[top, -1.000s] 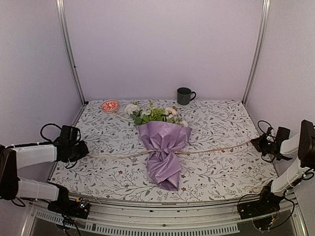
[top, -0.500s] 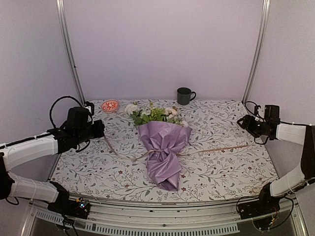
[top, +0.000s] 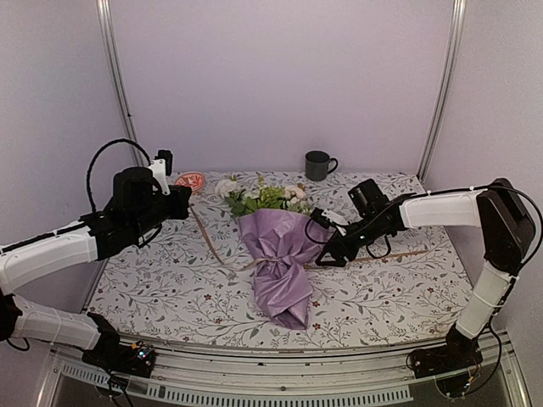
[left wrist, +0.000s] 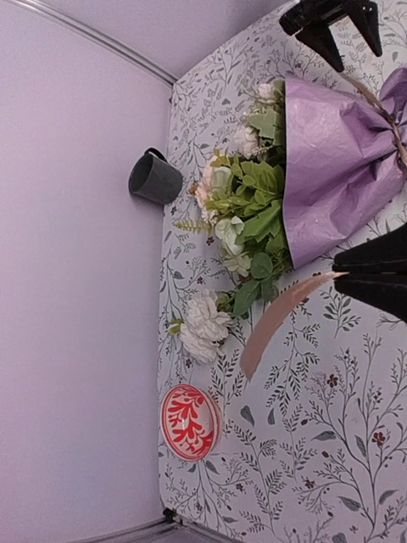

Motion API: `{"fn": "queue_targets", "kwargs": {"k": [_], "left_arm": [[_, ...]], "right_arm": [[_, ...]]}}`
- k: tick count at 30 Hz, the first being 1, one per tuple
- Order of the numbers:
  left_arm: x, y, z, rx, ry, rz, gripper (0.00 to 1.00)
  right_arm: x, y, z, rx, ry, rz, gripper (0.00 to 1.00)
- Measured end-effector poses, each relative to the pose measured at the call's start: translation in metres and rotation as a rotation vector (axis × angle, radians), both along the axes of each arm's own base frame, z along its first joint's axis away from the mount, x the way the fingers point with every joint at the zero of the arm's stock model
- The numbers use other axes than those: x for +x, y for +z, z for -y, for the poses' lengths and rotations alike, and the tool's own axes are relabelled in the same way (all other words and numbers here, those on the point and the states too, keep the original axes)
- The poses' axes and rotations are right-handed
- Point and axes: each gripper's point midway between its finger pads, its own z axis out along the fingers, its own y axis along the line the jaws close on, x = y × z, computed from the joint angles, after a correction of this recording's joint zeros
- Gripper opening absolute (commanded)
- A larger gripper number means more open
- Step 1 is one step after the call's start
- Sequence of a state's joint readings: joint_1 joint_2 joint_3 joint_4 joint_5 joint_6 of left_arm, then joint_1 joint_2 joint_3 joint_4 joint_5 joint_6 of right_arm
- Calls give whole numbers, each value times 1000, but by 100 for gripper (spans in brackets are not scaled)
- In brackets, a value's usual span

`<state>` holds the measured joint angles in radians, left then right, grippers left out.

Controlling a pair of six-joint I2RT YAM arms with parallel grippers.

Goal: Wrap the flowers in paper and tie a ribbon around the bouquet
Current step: Tie the ribbon around the folded bouquet.

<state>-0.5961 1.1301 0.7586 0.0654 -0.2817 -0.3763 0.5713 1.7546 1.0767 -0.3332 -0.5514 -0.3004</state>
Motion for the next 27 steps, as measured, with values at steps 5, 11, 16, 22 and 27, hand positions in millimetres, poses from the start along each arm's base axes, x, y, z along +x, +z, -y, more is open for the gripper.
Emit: {"fn": "queue_targets", "kwargs": {"k": [5, 11, 16, 22, 27], "left_arm": [[0, 0, 1, 9, -8, 4, 0], [0, 0, 1, 19, -9, 8, 0], [0, 0, 1, 25, -12, 11, 0], [0, 1, 0, 31, -7, 13, 0], [0, 3, -22, 66, 102, 12, 0]], "right_arm": [[-11, -16, 0, -50, 147, 105, 70], [-11, -45, -9, -98, 276, 156, 68], [-7, -62, -19, -158, 347, 194, 55], [-5, -65, -23, -196, 369, 234, 0], [-7, -64, -15, -223, 340, 244, 0]]}}
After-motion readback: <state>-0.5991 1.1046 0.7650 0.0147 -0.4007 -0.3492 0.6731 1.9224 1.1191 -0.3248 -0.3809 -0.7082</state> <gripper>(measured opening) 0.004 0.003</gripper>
